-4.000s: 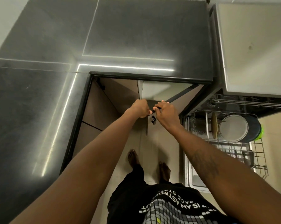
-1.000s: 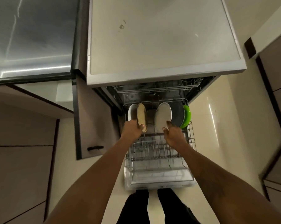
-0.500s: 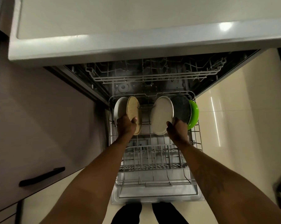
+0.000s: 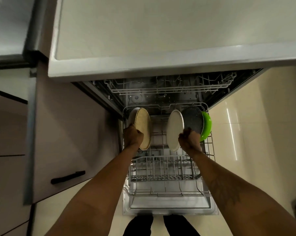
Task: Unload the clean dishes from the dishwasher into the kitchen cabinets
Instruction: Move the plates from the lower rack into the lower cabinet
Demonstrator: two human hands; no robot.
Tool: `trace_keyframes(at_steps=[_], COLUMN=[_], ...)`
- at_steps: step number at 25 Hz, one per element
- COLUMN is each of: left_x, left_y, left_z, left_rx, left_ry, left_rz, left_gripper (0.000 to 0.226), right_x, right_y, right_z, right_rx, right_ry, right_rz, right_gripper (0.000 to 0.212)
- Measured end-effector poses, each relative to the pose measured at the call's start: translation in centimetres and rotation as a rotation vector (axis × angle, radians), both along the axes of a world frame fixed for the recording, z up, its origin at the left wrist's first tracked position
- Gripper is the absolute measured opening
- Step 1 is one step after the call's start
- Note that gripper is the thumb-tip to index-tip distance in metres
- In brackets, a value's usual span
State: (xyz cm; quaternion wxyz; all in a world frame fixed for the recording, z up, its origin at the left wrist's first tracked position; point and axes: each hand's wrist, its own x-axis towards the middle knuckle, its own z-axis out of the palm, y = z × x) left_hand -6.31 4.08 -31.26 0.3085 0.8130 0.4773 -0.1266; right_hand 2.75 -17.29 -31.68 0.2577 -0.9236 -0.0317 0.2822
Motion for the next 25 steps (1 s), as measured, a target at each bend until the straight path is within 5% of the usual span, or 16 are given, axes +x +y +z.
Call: trace_keyframes(at_steps=[5,15,25], left_x=[-2.3,-7.1,-11.4], left_y=[0.8,-2.0,-3.6], left_z=[8.8,23.3,32.2], left_rx=[-0.124,-0.616,-0.974], left_ry=[0.000,-0.352,-0.595], left_rz=[0.194,0.488,0.508], left_gripper=[0.037,0.031,0.040], right_x=[-2.4,-9.0,-15.4], right_y=[-0.8,-1.5,1.8], right_z=[9.2,24.3,32.2], right_rx=[0.095,0.053,0.055], right_ry=[-0.130,-0.678,-0.892], right_rz=[0.024,0.543,0.878], right_gripper=[0.006,0.022,0.039])
